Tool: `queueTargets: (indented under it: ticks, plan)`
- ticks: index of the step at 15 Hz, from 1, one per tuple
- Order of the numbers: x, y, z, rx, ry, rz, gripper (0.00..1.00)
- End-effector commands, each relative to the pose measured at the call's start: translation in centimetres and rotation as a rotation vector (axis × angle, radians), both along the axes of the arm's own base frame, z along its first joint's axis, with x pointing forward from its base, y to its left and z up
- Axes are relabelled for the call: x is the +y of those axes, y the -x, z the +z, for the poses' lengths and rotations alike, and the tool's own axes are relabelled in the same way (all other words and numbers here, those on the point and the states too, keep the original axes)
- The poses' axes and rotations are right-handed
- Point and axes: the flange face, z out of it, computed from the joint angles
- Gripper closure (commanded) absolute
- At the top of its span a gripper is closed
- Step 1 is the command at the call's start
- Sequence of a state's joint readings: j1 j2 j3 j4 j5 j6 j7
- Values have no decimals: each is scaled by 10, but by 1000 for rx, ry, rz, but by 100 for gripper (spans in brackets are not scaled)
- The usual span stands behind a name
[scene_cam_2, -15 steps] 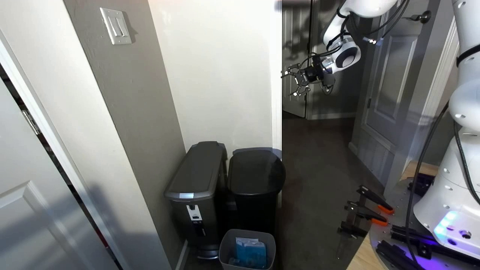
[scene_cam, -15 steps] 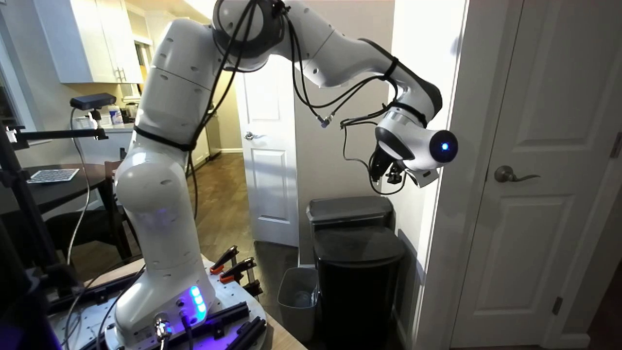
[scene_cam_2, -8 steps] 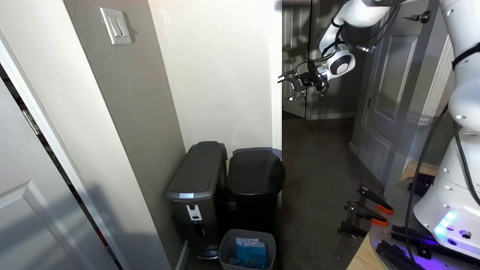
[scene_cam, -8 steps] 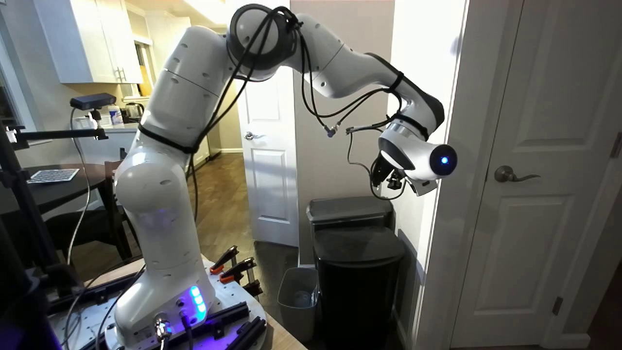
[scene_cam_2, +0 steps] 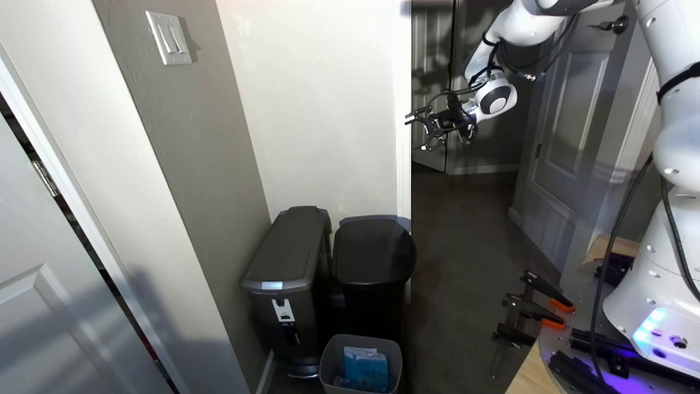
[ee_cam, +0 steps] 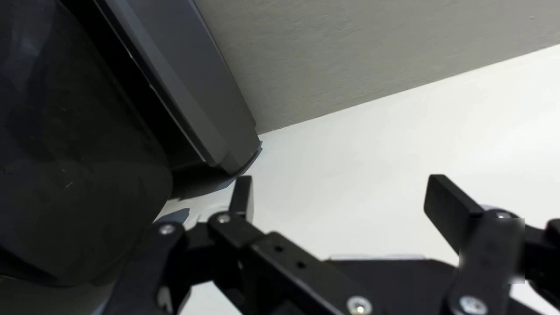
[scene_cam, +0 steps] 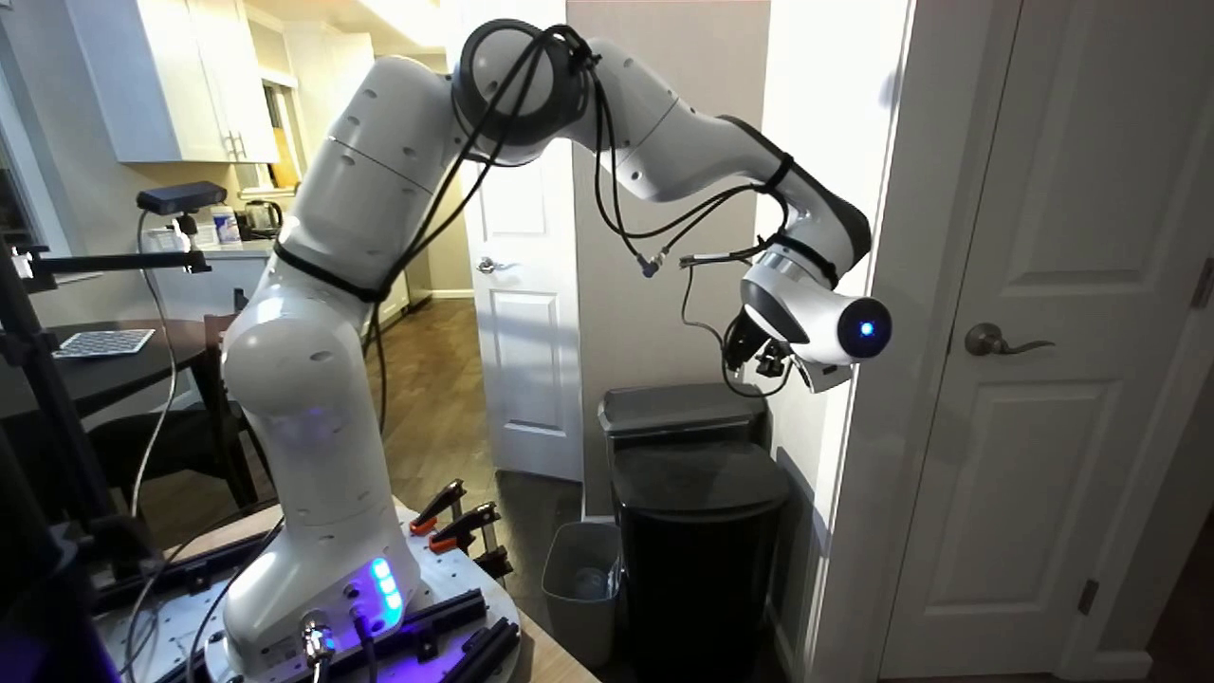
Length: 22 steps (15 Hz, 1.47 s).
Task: Open the lid of the black bin
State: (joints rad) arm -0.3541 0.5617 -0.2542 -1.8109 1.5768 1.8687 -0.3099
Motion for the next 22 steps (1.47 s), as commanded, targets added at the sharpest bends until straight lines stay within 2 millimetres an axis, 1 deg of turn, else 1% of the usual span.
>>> queueTargets:
  ticks: [1,5,9,15,18,19,22]
  plan:
    - [-6,1,-7,8,-64,-16,0]
    - [-8,12,-24,13,-60,-1,0]
    - [-9,26,-47,29,-20,12,0]
    - [-18,38,-74,27,53,10,0]
    - [-22,45,-80,49,92,6,0]
    - [-22,37,-79,45,54,5,0]
    - [-25,39,-82,53,64,1,0]
